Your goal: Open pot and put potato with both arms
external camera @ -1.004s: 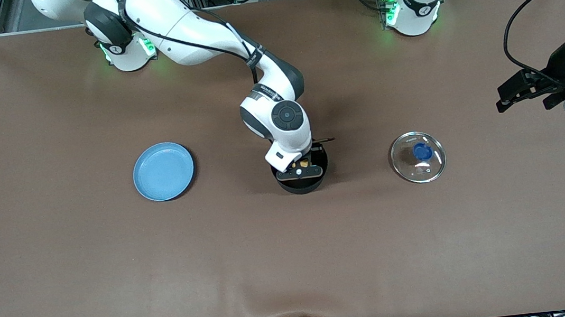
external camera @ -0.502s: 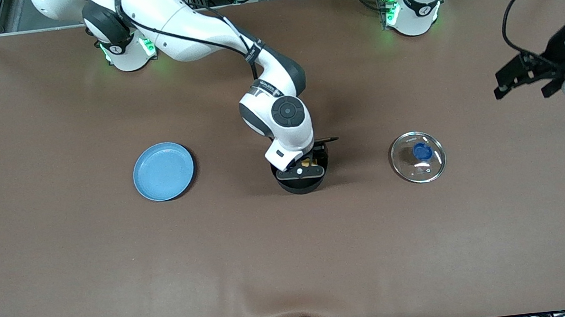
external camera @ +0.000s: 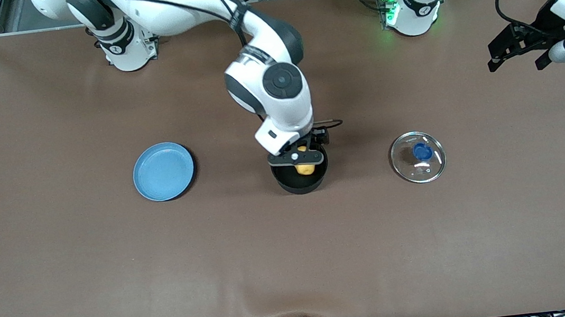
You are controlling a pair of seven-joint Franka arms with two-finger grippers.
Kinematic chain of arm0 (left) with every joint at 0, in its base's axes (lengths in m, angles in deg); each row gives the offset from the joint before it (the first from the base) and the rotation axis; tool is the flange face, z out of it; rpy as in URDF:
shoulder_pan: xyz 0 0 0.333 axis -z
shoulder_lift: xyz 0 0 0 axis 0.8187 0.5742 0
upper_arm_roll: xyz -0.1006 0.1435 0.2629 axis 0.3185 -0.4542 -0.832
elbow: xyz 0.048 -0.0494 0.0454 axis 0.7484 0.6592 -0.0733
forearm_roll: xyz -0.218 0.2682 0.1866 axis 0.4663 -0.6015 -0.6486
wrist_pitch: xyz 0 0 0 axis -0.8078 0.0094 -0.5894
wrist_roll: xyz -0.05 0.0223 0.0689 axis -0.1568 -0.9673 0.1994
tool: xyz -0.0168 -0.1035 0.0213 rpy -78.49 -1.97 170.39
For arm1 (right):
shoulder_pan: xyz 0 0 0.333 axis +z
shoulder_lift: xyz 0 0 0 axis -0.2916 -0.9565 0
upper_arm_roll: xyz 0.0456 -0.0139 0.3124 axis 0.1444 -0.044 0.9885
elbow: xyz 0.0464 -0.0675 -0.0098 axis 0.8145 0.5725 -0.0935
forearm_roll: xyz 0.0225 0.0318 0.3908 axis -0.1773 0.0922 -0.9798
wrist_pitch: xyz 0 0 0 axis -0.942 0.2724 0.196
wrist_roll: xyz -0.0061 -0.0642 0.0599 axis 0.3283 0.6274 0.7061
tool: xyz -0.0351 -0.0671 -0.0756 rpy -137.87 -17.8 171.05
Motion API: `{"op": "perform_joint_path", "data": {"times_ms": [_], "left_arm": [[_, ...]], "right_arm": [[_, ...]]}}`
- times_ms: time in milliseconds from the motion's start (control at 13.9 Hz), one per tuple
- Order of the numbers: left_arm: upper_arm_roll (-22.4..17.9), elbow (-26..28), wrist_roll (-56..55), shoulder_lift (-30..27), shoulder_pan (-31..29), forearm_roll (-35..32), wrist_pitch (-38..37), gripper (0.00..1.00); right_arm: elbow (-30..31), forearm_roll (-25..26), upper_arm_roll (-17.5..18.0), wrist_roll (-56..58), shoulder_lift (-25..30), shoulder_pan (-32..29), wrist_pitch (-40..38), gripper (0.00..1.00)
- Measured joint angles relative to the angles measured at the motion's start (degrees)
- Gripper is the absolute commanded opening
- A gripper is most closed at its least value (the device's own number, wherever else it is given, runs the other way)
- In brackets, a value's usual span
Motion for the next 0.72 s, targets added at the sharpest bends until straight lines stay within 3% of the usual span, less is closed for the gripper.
{"op": "perform_joint_path", "data": {"times_ms": [359, 717], "left_arm": [[0.5, 0.3, 0.0, 0.0, 0.0, 0.0, 0.0, 1.0], [1.1, 0.3, 0.0, 0.0, -0.2, -0.1, 0.0, 1.0]], "right_arm": [[-0.4, 0.0, 3.1, 0.0, 9.5, -12.6, -9.1, 1.0], [-0.3, 0.0, 7.6, 6.6, 14.2, -25.8, -16.3, 1.0]]}}
